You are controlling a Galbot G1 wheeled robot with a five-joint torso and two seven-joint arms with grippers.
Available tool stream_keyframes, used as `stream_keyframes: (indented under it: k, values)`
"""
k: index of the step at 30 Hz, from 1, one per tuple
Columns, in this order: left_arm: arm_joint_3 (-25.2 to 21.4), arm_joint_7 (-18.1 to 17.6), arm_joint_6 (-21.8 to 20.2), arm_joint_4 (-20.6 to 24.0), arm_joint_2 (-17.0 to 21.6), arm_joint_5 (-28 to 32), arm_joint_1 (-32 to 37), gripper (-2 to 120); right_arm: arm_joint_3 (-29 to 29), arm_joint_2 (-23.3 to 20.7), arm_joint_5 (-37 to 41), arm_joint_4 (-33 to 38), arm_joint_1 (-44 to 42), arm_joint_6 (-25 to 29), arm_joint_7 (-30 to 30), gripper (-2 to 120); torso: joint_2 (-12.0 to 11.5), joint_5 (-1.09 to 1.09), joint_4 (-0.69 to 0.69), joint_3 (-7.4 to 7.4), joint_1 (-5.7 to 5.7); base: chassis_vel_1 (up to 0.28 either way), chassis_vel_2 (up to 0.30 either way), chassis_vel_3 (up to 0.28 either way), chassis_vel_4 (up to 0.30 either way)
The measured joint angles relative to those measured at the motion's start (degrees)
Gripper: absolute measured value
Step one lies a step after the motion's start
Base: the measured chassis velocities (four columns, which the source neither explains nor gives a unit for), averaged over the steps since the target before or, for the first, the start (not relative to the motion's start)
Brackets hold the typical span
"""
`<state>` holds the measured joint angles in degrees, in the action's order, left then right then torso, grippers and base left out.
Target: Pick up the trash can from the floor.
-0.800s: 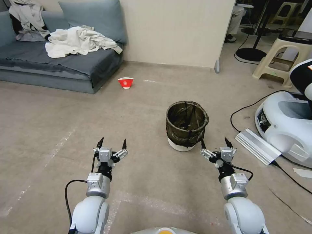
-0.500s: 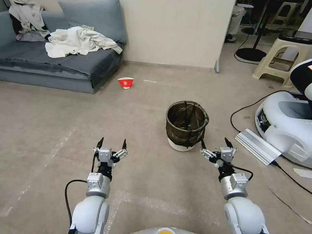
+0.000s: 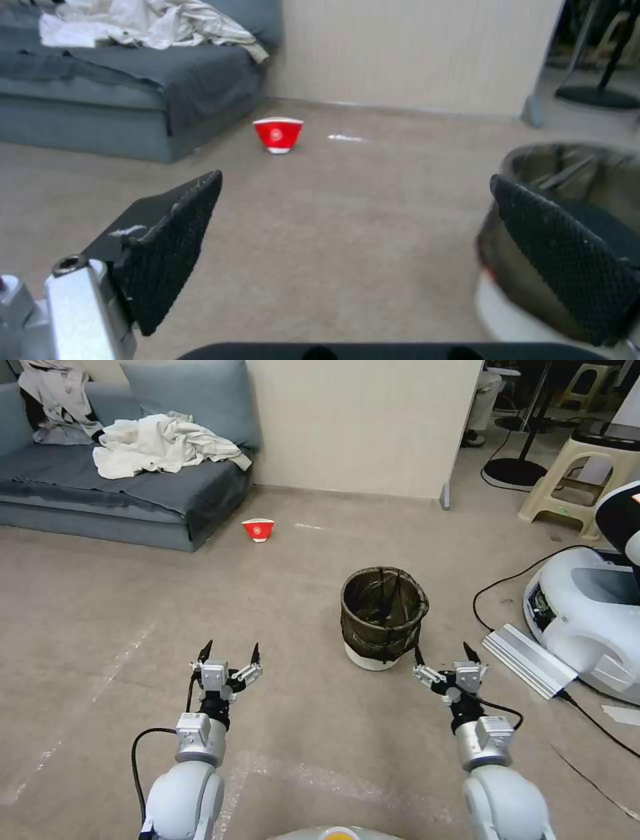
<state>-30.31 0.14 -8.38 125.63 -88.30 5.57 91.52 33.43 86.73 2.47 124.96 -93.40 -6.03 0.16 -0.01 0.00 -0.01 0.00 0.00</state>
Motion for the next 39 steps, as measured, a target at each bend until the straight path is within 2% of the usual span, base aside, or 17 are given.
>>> stream_keyframes:
  k: [1,2,5,7,9,16,20,26,28,39]
  values:
    - [0.1,0.0,-0.7,0.9,-0.2,0.4,0.2,100,0.2,0.1,0.2,1.0,-0.5,-0.6,0.0,100,0.0,0.0,0.01,0.0,0.0,0.0,0.0,0.0,0.0]
    - [0.4,0.3,-2.8,4.0,-0.7,2.0,1.1,100,0.8,0.4,1.0,4.3,-2.0,-2.6,0.1,100,0.0,0.0,0.01,0.0,0.0,0.0,0.0,0.0,0.0]
    - [-0.4,0.5,-3.6,6.1,-0.2,3.0,2.4,100,1.6,0.7,2.1,8.5,-3.8,-5.0,0.2,100,0.0,-0.02,0.02,0.0,0.0,0.0,0.0,0.0,0.0]
    - [-0.8,0.6,-3.5,6.3,0.2,3.2,2.8,100,2.0,0.9,2.7,10.9,-4.9,-6.4,0.3,100,0.0,0.03,0.01,0.0,0.0,0.0,0.0,0.0,0.0]
    - [-1.5,0.8,-2.4,6.0,0.8,3.3,3.1,100,2.6,1.1,3.4,14.2,-6.3,-8.3,0.4,100,0.0,-0.03,0.0,-0.01,-0.01,0.0,0.0,0.0,0.0]
    - [-2.1,1.0,0.3,4.2,0.9,3.5,3.7,100,2.7,1.2,3.6,14.7,-6.6,-8.7,0.4,100,0.0,-0.01,0.02,0.0,0.0,0.0,0.0,0.0,0.0]
    - [-2.2,1.3,0.6,4.0,0.6,3.5,3.8,100,2.9,1.0,4.3,13.8,-6.5,-5.8,0.3,100,0.0,-0.01,0.01,0.0,-0.01,0.0,0.0,0.0,0.0]
    - [-2.2,1.3,0.8,3.8,0.3,3.4,3.8,99,3.2,0.0,6.8,8.5,-5.8,6.4,-1.0,100,0.0,0.01,0.02,0.0,0.0,0.0,0.0,0.0,0.0]
    - [-2.1,1.3,0.8,3.8,0.1,3.3,3.8,99,3.4,-0.4,7.1,8.2,-6.1,7.8,-1.3,100,0.0,0.0,0.02,0.0,0.0,0.0,0.0,0.0,0.0]
    - [-2.0,1.1,0.8,3.8,0.1,3.3,3.7,99,3.4,-0.4,7.3,7.9,-6.3,8.5,-1.6,100,0.0,0.0,0.01,0.0,0.0,-0.044,-0.046,-0.047,-0.046]
